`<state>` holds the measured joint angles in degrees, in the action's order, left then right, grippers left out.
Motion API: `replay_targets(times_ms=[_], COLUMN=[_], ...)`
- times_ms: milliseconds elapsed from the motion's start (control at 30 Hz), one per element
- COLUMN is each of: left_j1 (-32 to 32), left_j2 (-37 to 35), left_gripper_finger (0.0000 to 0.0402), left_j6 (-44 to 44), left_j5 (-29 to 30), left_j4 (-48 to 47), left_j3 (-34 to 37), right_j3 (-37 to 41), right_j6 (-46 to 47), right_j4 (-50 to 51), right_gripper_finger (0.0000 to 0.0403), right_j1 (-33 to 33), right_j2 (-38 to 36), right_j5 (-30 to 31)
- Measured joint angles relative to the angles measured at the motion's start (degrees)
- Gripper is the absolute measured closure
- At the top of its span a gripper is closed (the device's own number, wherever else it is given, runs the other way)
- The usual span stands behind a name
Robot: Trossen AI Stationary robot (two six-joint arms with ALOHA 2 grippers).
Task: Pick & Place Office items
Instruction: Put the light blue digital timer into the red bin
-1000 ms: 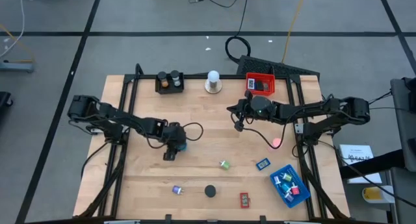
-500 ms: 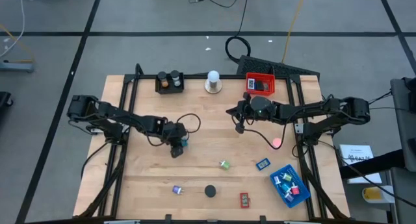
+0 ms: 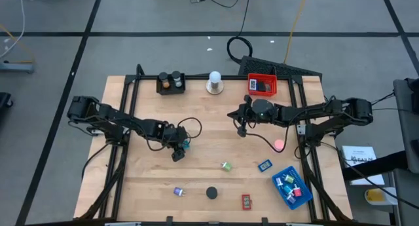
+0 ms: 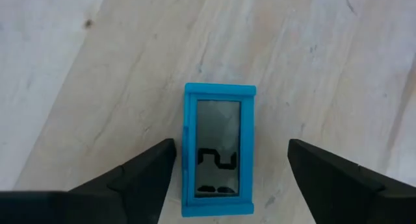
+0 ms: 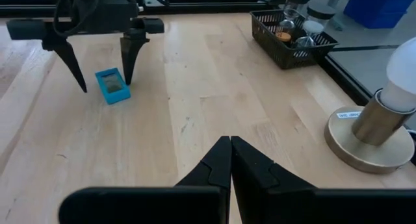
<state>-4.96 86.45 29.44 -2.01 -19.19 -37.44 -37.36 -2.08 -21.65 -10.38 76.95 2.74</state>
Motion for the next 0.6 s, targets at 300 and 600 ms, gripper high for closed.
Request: replay_targets(times_ms=[300, 600], left_j1=[-1.65, -2.32], left_j2=[0.07, 0.10], left_gripper_finger=[0.0110, 0.0131], left_j6=[1.15, 0.47], left_j5=[3.55, 4.40], left_j4=[0.14, -0.03], left_j3=[0.10, 0.12], right_j3=[0.00, 0.00], right_j6=[0.27, 0.30], right_j4=[-0.83, -0.83], right_gripper_finger=[0.0399, 0.0399], right_j1=[-0.01, -0.01], right_j2=[0.00, 0.00], right_j5=[0.11, 0.13])
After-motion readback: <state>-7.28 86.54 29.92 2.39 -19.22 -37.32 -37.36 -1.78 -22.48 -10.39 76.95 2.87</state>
